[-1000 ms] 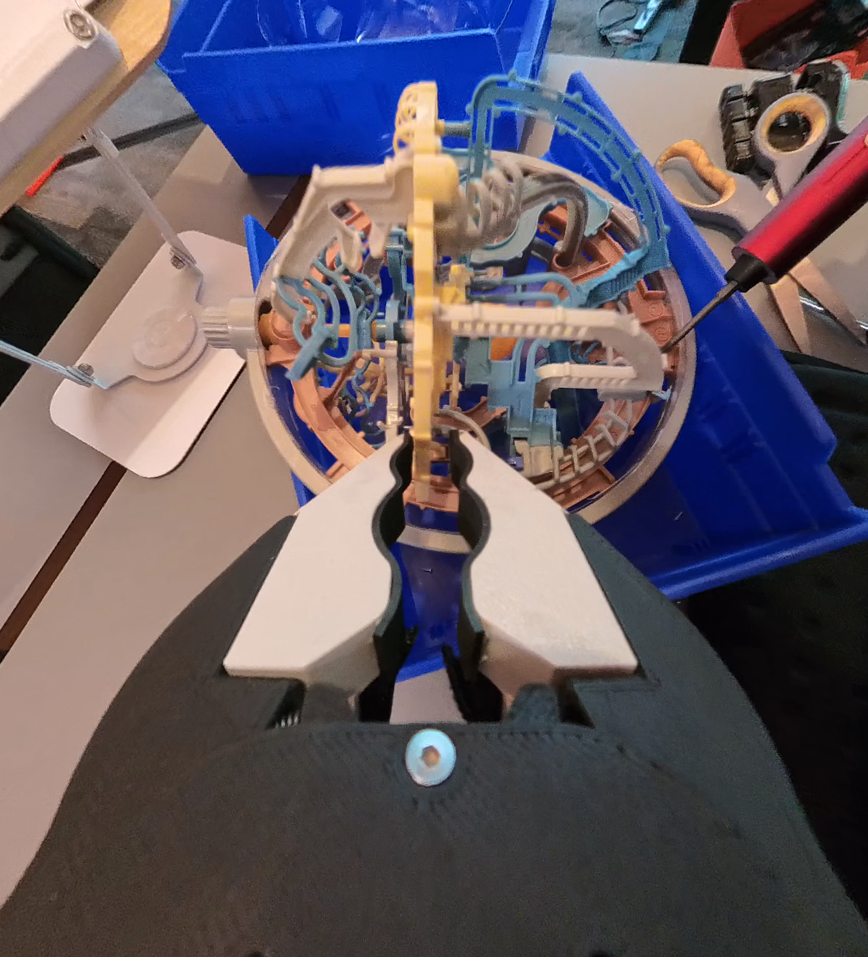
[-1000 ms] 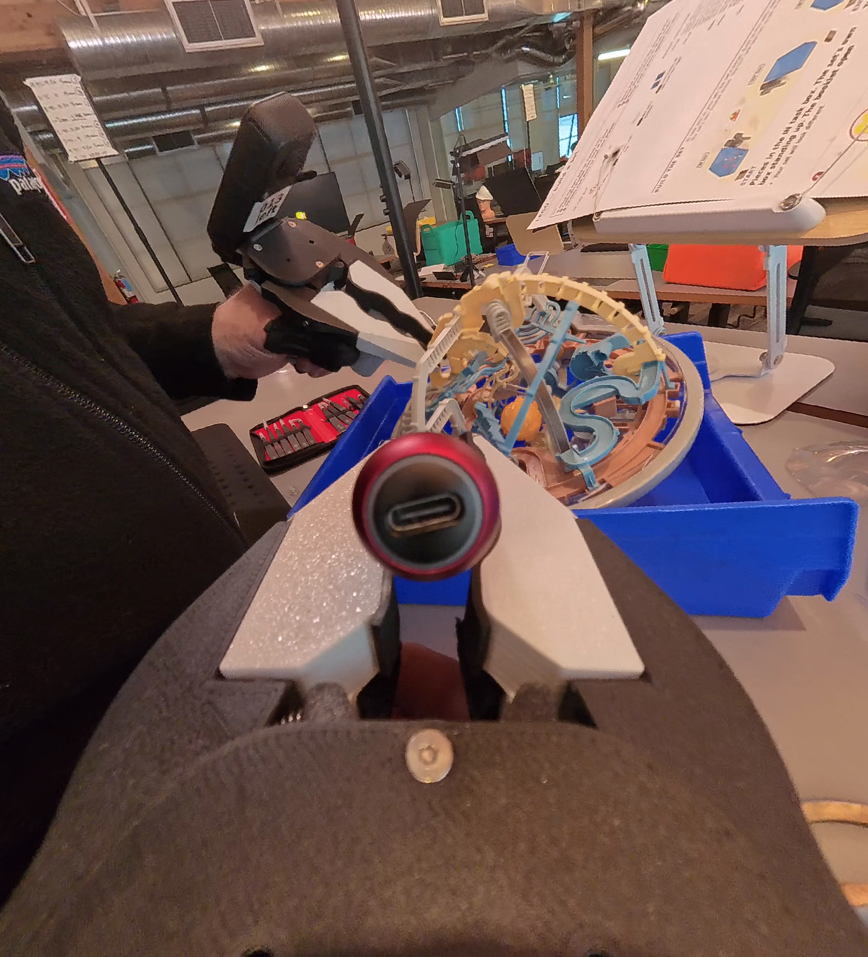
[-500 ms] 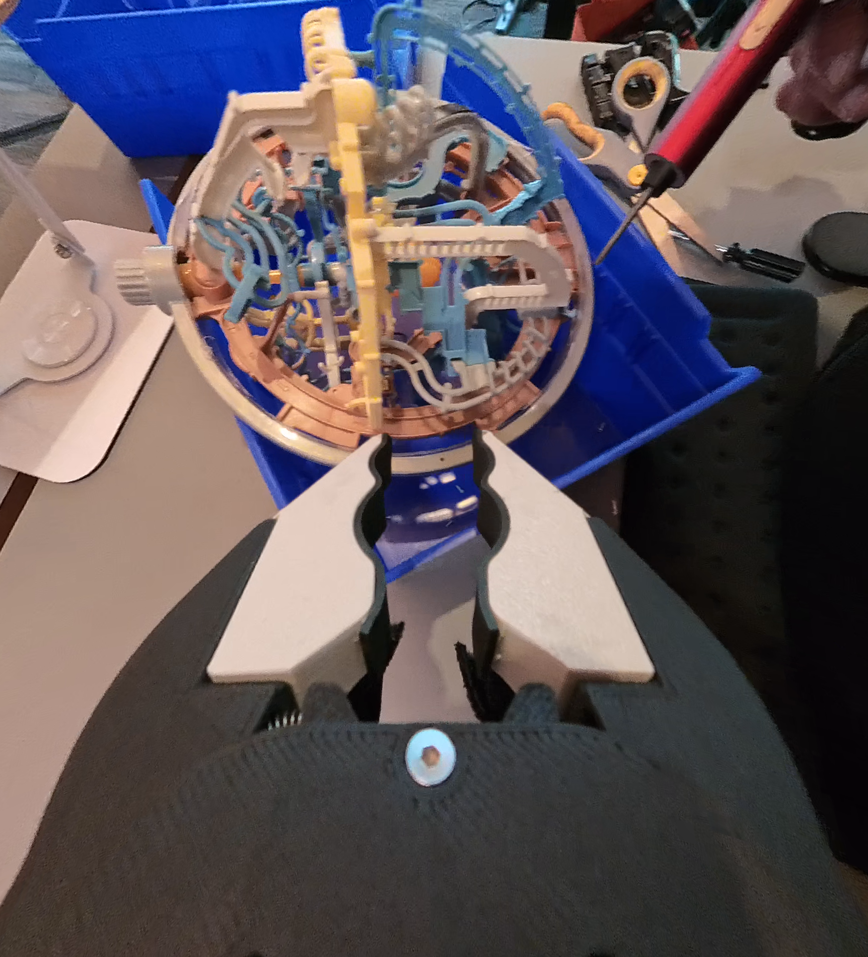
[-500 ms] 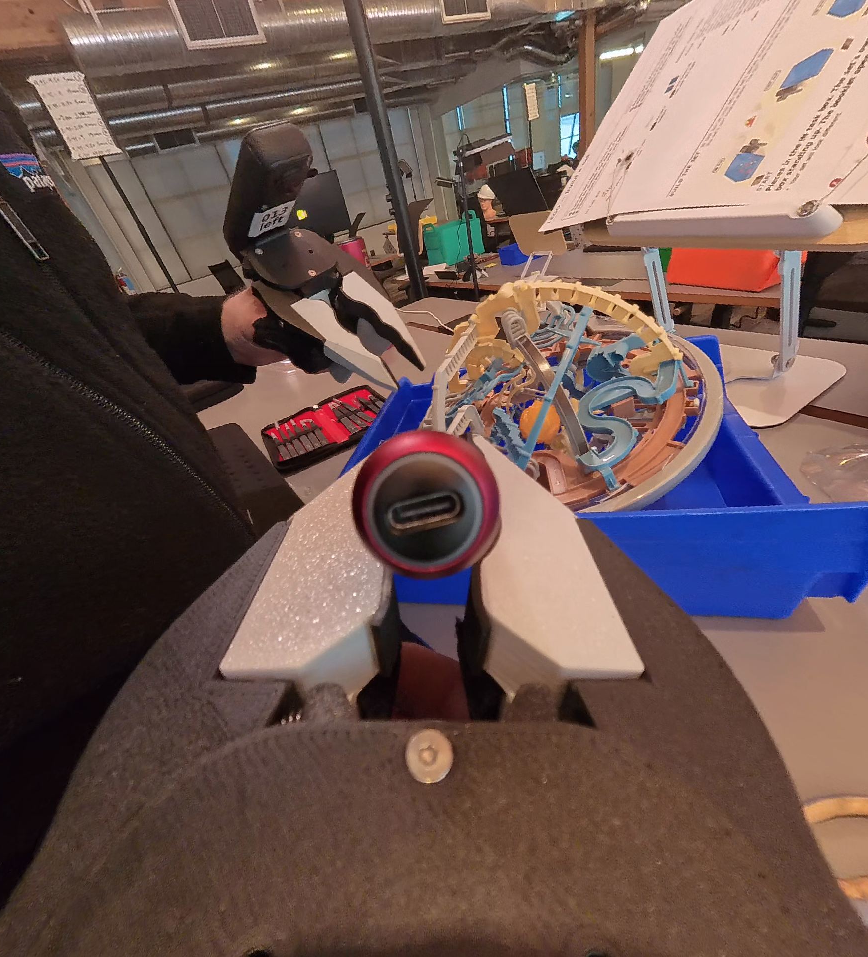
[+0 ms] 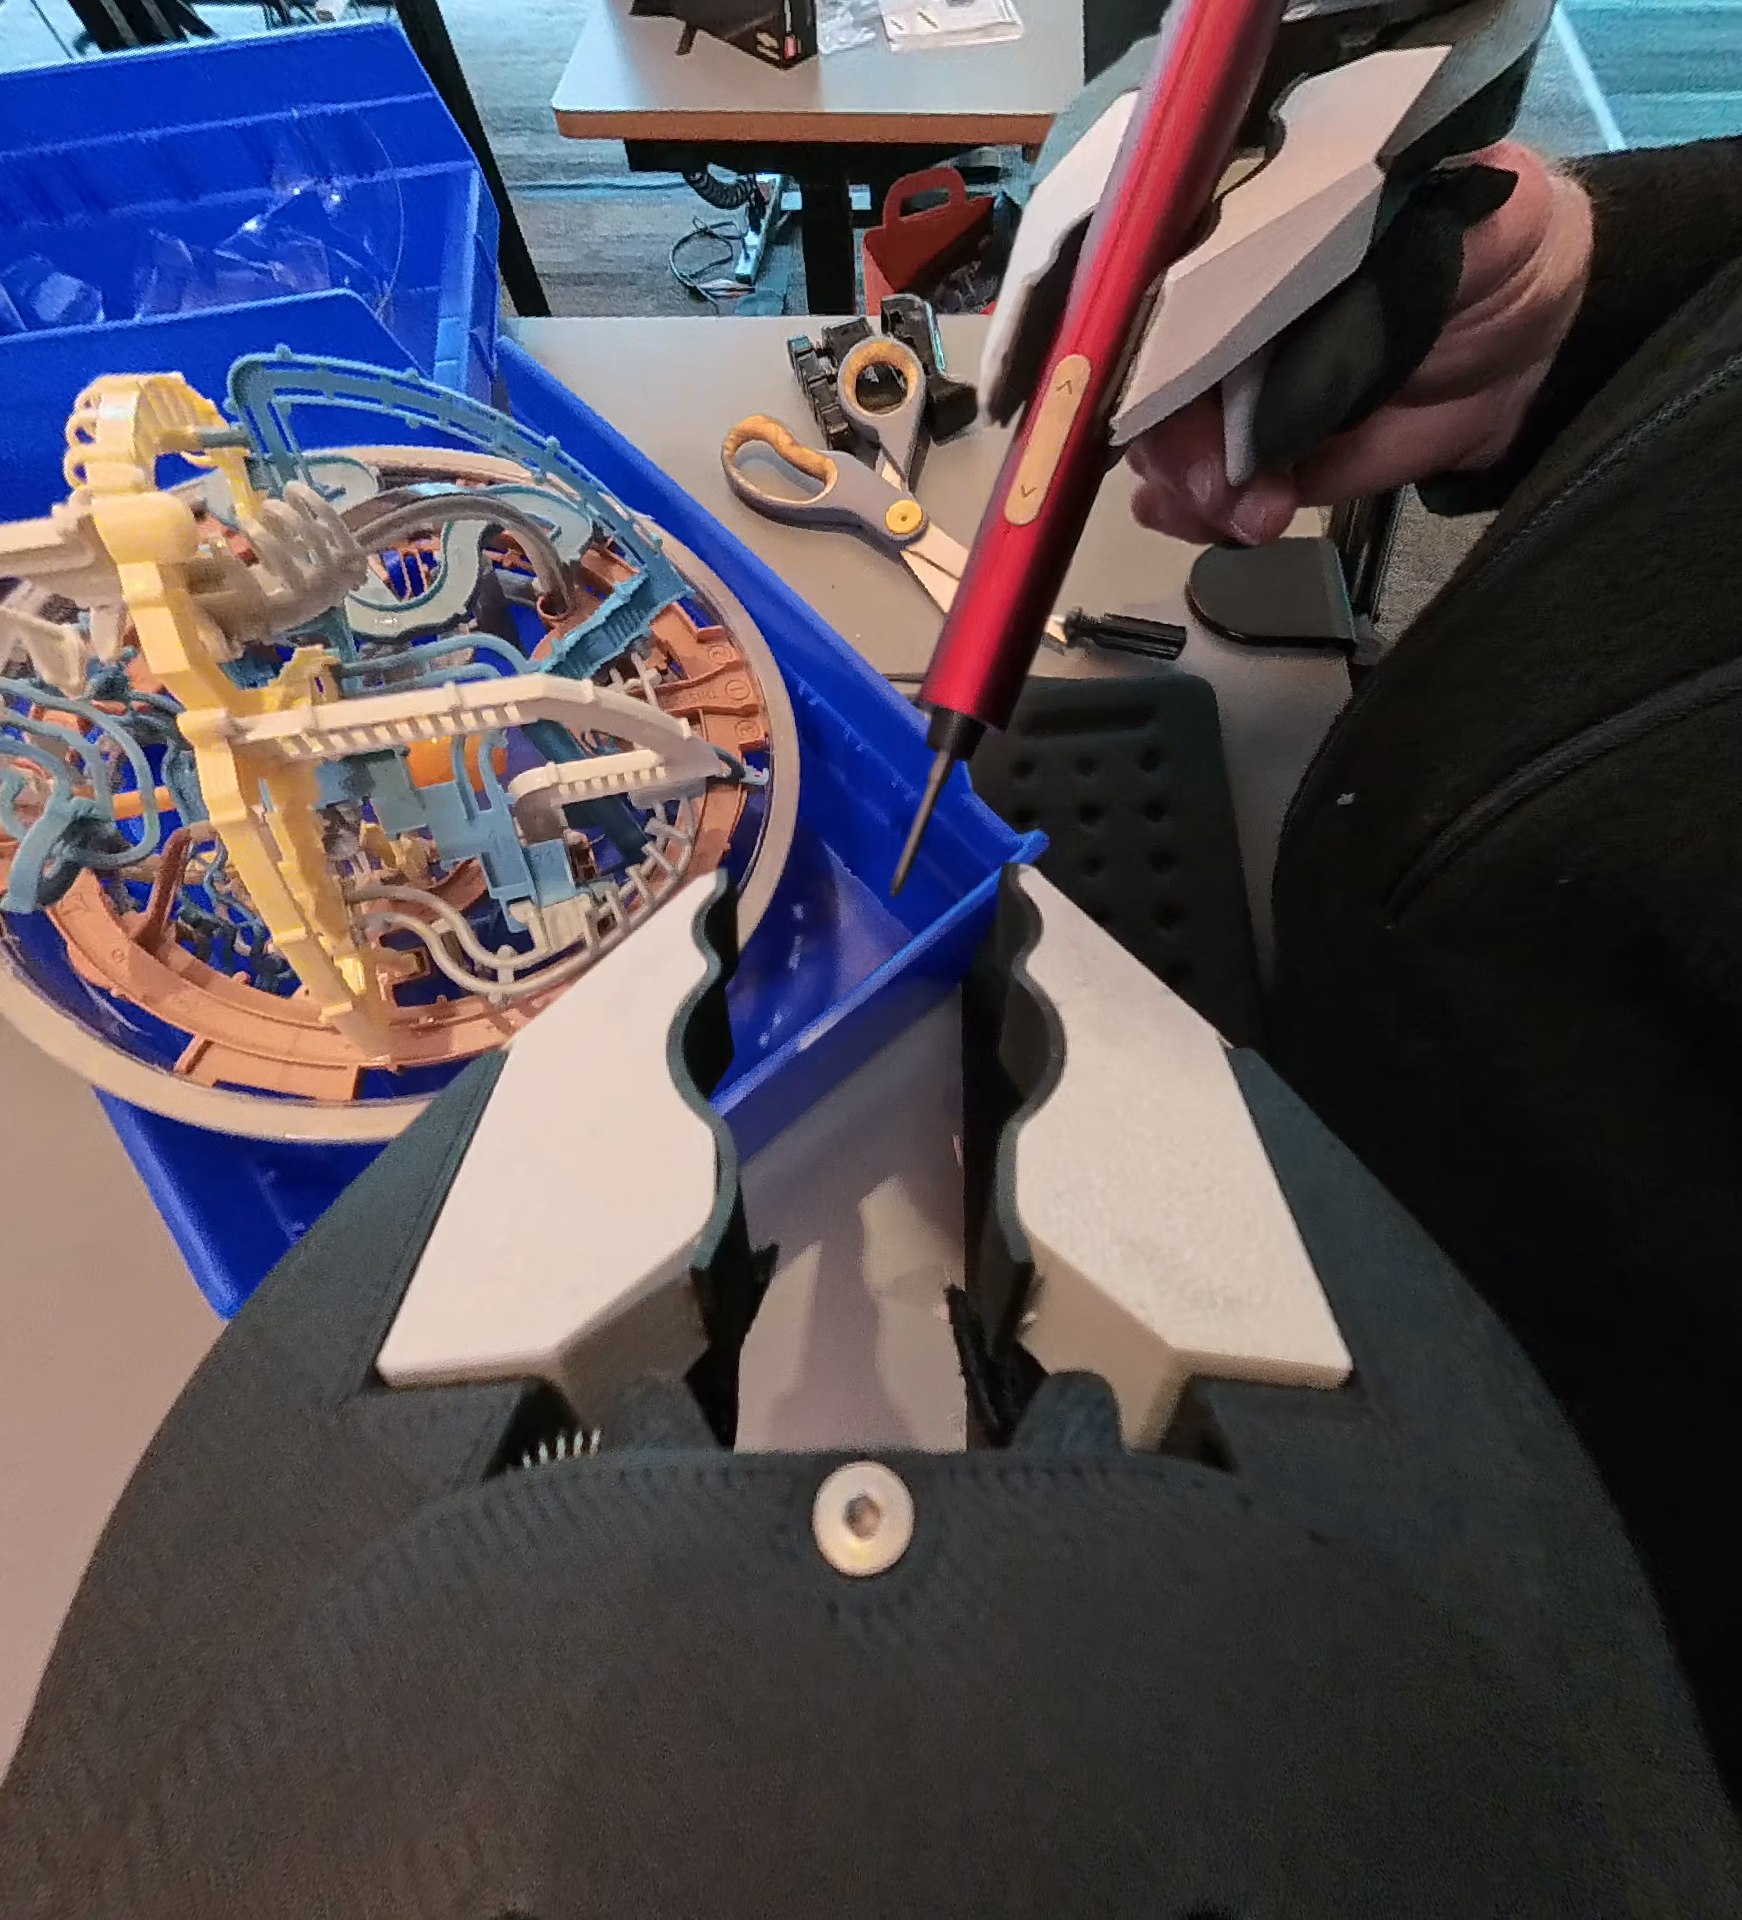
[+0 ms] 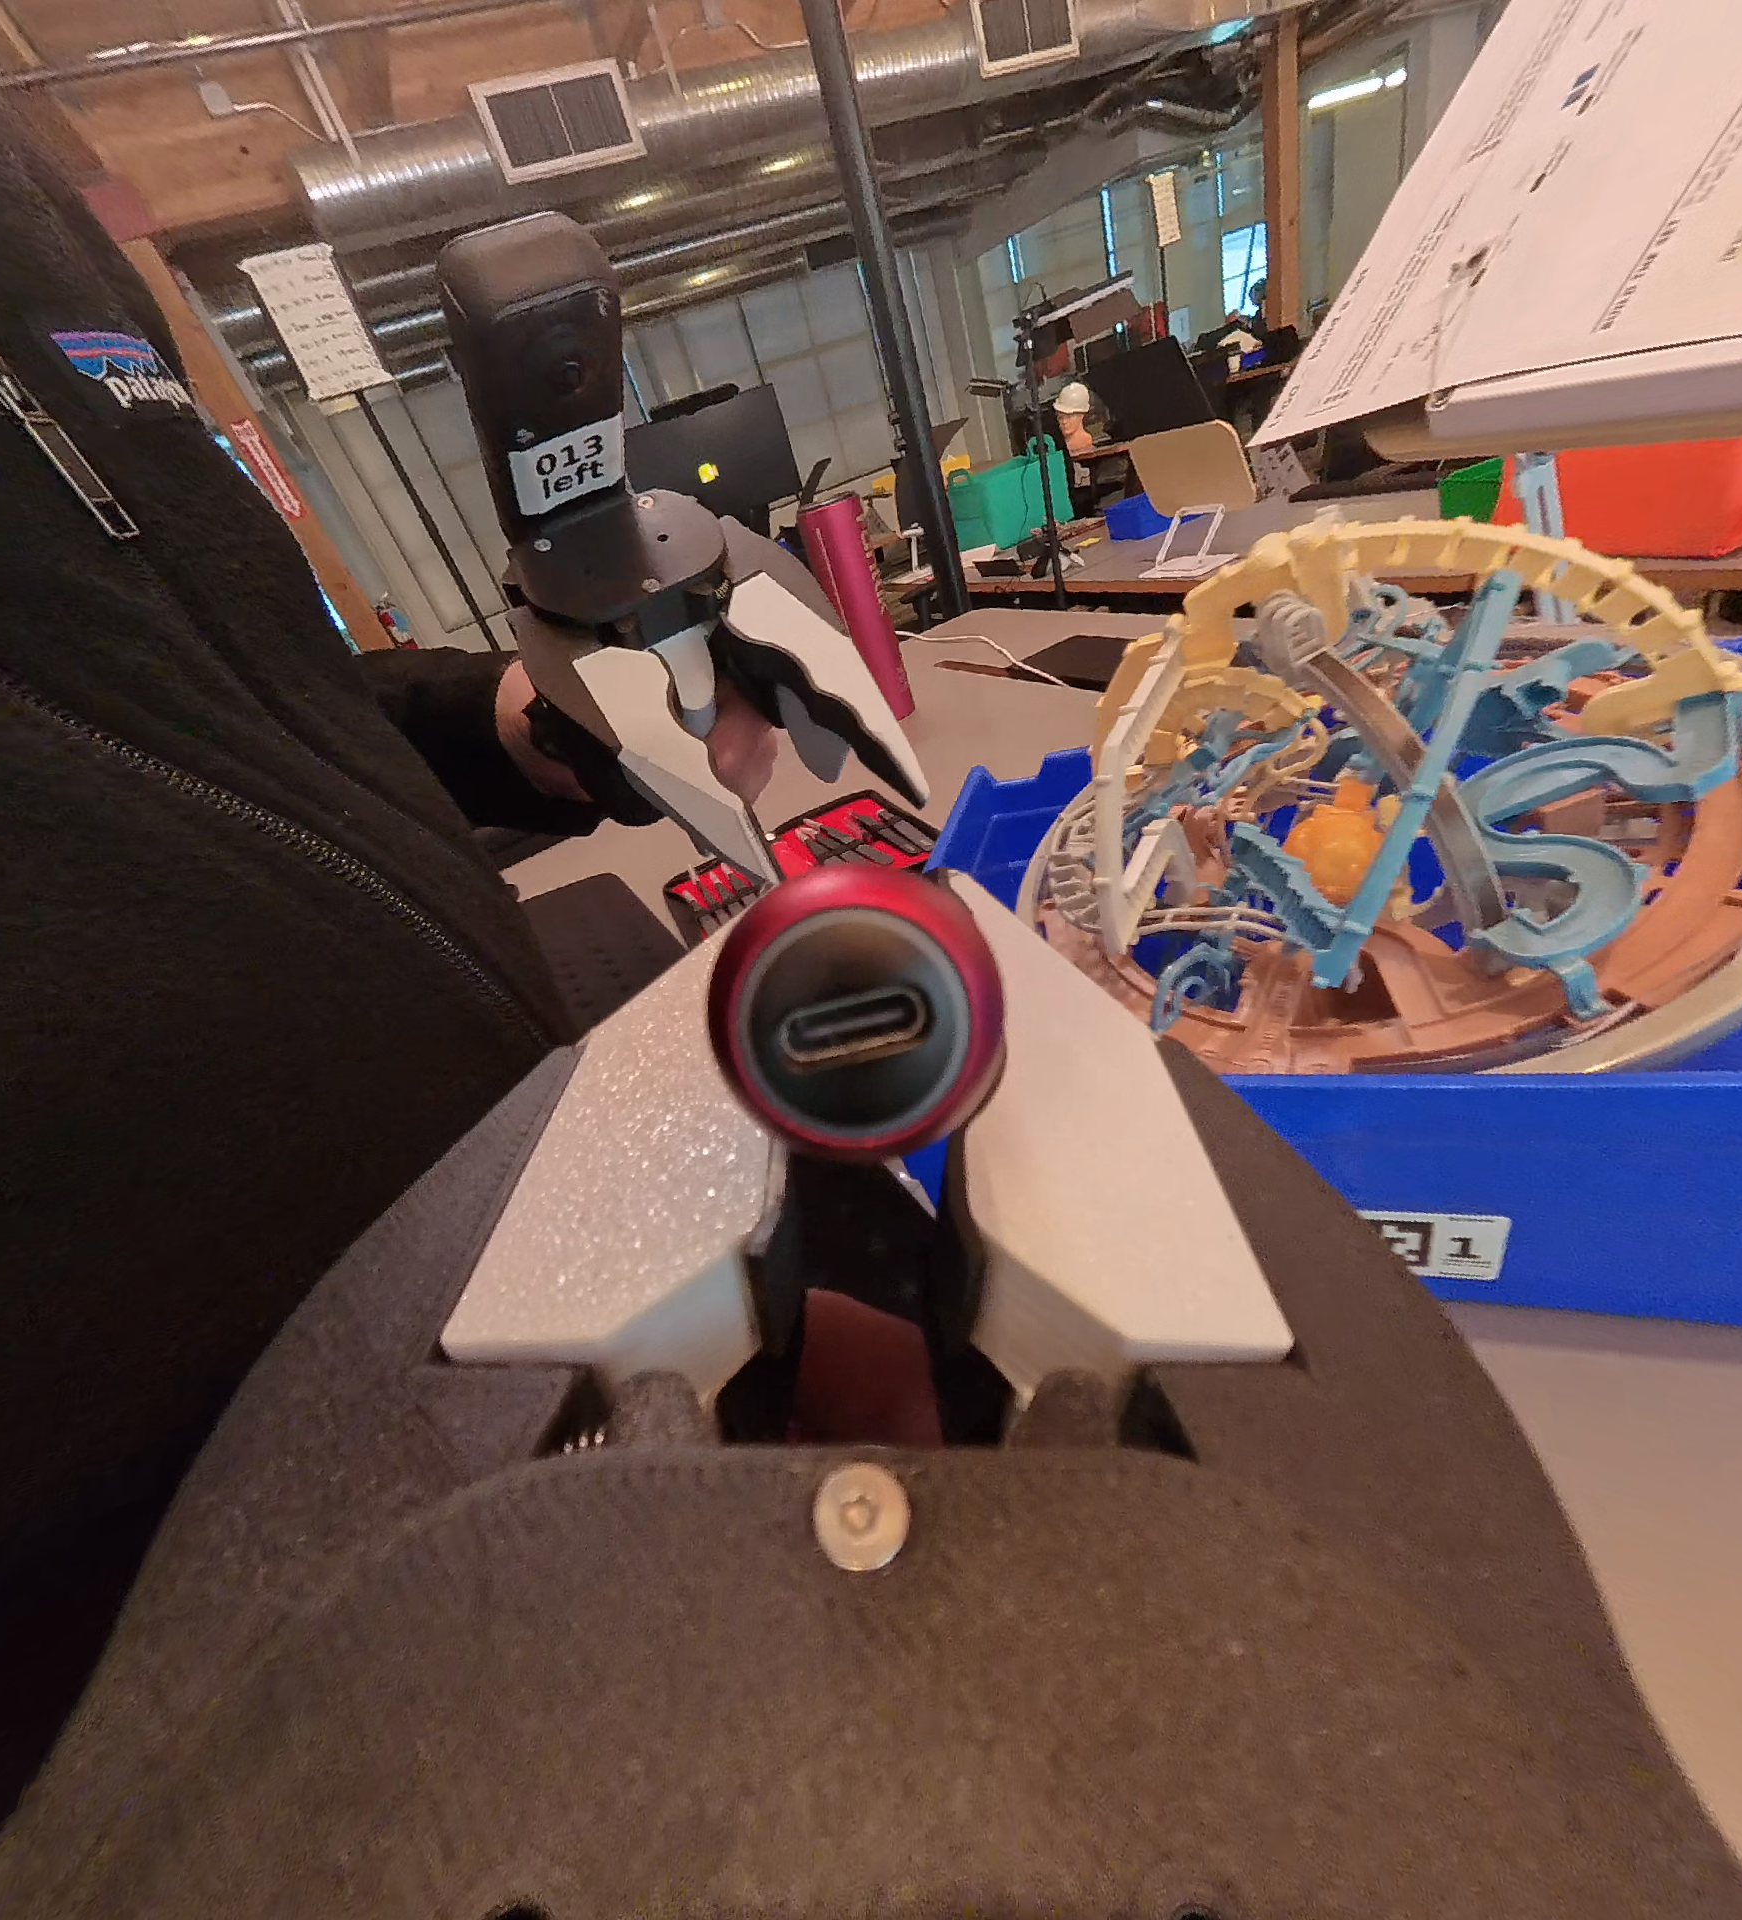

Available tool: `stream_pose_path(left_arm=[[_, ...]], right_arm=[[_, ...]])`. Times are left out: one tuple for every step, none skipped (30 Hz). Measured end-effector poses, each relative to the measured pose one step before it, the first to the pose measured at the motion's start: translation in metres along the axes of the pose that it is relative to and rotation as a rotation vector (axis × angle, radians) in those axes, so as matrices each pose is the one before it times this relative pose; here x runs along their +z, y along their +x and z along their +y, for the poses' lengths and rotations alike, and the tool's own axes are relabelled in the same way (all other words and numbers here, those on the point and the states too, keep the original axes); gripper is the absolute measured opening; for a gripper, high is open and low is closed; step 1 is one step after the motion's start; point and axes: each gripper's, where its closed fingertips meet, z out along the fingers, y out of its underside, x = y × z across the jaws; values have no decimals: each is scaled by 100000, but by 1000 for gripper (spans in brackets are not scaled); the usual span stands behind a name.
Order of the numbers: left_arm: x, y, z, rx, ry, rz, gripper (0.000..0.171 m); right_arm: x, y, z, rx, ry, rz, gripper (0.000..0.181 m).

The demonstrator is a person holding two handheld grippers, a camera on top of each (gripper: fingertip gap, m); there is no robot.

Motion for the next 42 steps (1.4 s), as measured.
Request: stream_pose_path(left_arm=[[-138,-51,205,-163,-245,-351,49],[-151,8,167,70,-281,-158,49],[-88,169,145,489,-756,217,51],[-25,274,54,1264,-659,-60,50],[41,464,-20,1525,-369,533,50],[91,556,-51,1425,-237,1074,50],[115,403,66,1329,-742,474,49],[91,220,138,1596,-1095,-242,49],[51,226,115,2085,-1042,-133,49],[63,221,157,2004,-1491,-219,50],[54,293,127,1556,-1247,283,50],[47,300,41,1196,-640,279,49],[86,288,117,1459,-1346,49,48],[112,207,237,1951,-2135,-701,47],[101,287,245,1891,-1883,-1,46],[63,320,189,1238,-1320,279,42],[38,259,168,483,-950,173,39],[38,315,145,-72,-593,738,35],[15,336,142,-171,-360,881,31],[0,232,153,90,-312,155,23],[44,208,293,-318,-1080,243,21],[57,285,307,-249,-1111,712,20],[35,217,251,231,-641,236,20],[-16,91,213,40,-337,-367,20],[-33,61,204,-976,-199,38,20],[-60,97,176,-1001,521,312,20],[-95,52,136,-675,1062,-194,20],[-119,20,201,-699,274,-191,20],[-113,32,241,-439,-271,-47,20],[-124,37,238,62,-130,37,20],[-151,-41,219,-19,42,-344,20],[-165,-18,183,-210,252,-40,20],[-161,117,232,-458,86,818,20],[-192,-29,276,-40,100,-150,20],[-206,-76,286,67,226,-291,20],[-196,5,300,-382,227,459,20],[-209,30,271,-305,165,668,20],[-228,-65,216,412,366,-286,20],[-226,-12,228,412,366,131,20],[-196,46,299,-181,-90,810,20],[-193,-34,356,122,-350,356,20],[-201,-124,310,808,-96,-339,20]], right_arm=[[187,-251,185,266,-113,-365,21],[185,-238,190,302,-148,-262,21],[209,-245,181,612,-97,-443,21],[248,-317,175,419,-169,-739,21],[306,-383,189,49,-360,-1007,21],[346,-361,203,33,-504,-995,21],[382,-300,242,113,-655,-792,21],[383,-222,251,-14,-713,-490,21],[365,-201,229,30,-653,-569,21],[339,-198,171,243,-399,-681,21],[337,-217,111,64,-212,-728,22],[331,-218,89,-161,-233,-712,21],[331,-236,107,-98,-377,-855,21],[354,-201,141,11,-600,-698,21],[346,-206,165,-304,-745,-518,21],[317,-220,191,-496,-834,-612,21],[318,-206,202,-264,-678,-528,21],[294,-189,168,-16,-423,-479,21],[273,-238,135,50,-169,-756,21],[256,-241,131,136,-41,-689,21],[217,-119,139,26,-48,-6,20],[206,-125,187,103,-411,-301,21],[162,-125,170,94,-226,-375,20],[166,-75,121,177,-48,-63,20],[158,-60,136,350,-105,53,20],[153,-69,107,510,-101,-106,20],[145,-46,100,524,-89,-62,20],[177,-29,152,853,-352,-84,20],[204,-43,147,903,-233,-99,20],[213,-39,143,792,-236,15,21],[226,-26,102,435,-89,376,21],[218,-57,53,411,133,196,21],[246,-86,85,701,-53,-117,21],[275,-10,144,976,-372,78,21],[284,31,170,997,-345,356,20],[291,25,150,1335,-38,137,20],[297,-13,100,1866,464,-272,20],[267,-25,44,1994,822,-276,20],[242,-27,40,1625,703,-295,20],[224,-15,78,1136,367,57,20],[222,38,126,955,-156,471,20],[192,60,84,518,-48,642,21]])
